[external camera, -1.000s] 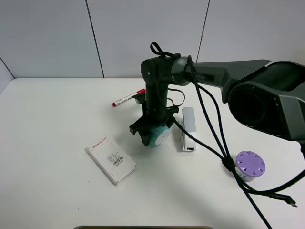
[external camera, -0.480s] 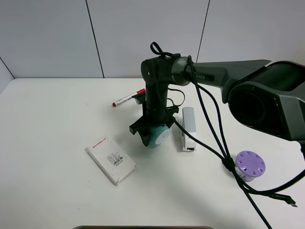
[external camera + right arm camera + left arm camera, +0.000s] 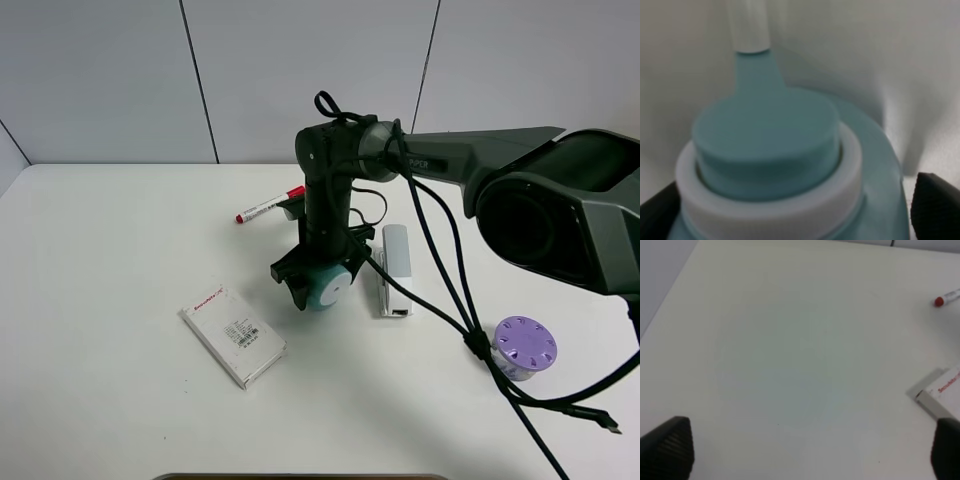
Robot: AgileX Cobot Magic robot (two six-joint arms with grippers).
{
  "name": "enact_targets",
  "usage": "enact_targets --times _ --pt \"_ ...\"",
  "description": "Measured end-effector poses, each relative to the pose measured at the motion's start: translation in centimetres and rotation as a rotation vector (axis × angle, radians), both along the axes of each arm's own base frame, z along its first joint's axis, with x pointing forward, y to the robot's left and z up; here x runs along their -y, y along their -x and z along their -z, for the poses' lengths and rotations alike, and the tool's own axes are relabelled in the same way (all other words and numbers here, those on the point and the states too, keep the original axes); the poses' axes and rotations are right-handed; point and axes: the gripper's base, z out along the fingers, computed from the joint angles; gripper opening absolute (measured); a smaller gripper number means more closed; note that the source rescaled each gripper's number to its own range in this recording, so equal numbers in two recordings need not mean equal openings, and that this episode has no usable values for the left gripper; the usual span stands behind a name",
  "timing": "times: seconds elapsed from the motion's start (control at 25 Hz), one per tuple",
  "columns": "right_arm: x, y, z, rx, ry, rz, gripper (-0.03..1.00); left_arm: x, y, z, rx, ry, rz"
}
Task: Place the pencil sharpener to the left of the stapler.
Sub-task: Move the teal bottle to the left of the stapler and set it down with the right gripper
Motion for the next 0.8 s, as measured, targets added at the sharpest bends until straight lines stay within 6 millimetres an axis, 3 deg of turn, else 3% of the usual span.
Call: enact_targets --times 0.36,0.8 --pt "0.2 0.1 -1.0 0.003 0.008 -0.008 0.61 0.0 0.0 0.0 0.0 0.0 0.0" --pt "0.3 0.3 -6.2 0.095 -0.057 -0.009 0.61 0.0 0.0 0.0 0.0 0.0 0.0"
